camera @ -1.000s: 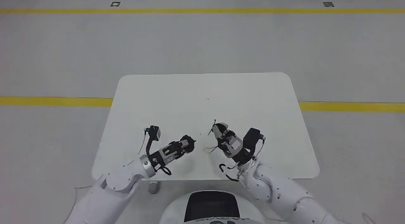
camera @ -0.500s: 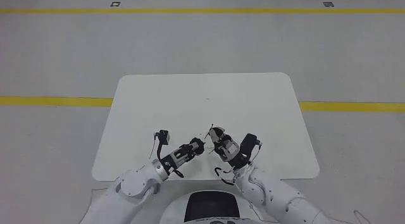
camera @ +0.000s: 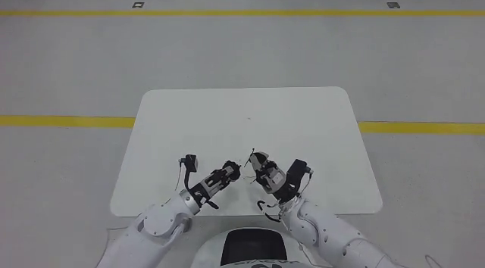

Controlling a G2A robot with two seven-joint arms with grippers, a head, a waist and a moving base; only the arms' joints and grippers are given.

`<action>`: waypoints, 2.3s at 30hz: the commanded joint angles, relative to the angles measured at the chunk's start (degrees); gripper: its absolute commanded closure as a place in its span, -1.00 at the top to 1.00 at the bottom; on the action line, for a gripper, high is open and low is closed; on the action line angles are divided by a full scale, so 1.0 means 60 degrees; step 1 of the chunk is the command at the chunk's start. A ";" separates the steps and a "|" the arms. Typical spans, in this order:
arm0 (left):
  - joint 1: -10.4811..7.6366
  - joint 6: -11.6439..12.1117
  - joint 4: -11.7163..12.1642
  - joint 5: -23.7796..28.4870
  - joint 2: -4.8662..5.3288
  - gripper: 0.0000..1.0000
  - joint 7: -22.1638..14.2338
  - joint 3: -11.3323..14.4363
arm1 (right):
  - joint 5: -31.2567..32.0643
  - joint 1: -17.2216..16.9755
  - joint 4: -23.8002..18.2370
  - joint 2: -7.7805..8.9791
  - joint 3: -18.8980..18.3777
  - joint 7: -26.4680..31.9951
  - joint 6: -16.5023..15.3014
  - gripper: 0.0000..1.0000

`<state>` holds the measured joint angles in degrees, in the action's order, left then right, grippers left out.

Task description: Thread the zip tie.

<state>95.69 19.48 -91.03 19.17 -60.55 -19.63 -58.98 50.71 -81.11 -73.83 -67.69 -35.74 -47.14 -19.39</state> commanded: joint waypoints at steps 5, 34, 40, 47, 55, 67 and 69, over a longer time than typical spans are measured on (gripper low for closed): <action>0.0004 0.0000 -0.0002 0.0011 -0.0003 -1.00 -0.0001 -0.0005 | 0.0060 -0.0062 0.0002 -0.0077 -0.0106 0.0159 -0.0015 -1.00; 0.0004 0.0000 -0.0002 0.0011 -0.0003 -1.00 -0.0001 -0.0005 | 0.0229 -0.0058 0.0305 -0.0324 -0.0220 0.0180 -0.0015 -1.00; 0.0004 0.0000 -0.0002 0.0011 -0.0003 -1.00 -0.0001 -0.0005 | 0.0225 -0.0041 0.0355 -0.0350 -0.0207 0.0193 -0.0015 -1.00; 0.0004 0.0000 -0.0002 0.0011 -0.0003 -1.00 -0.0001 -0.0005 | 0.0233 -0.0007 0.0404 -0.0376 -0.0193 0.0127 -0.0015 -1.00; 0.0004 0.0000 -0.0002 0.0011 -0.0003 -1.00 -0.0001 -0.0005 | 0.0268 0.0034 0.0430 -0.0397 -0.0165 0.0036 -0.0015 -1.00; 0.0004 0.0000 -0.0002 0.0011 -0.0003 -1.00 -0.0001 -0.0005 | 0.0225 0.0176 0.0592 -0.0441 -0.0060 0.0125 -0.0015 -1.00; 0.0004 0.0000 -0.0002 0.0011 -0.0003 -1.00 -0.0001 -0.0005 | 0.0211 0.0194 0.0624 -0.0450 -0.0040 0.0145 -0.0015 -1.00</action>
<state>95.72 19.48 -91.04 19.23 -60.56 -19.63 -59.01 52.01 -80.00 -70.17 -70.36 -36.03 -46.33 -19.48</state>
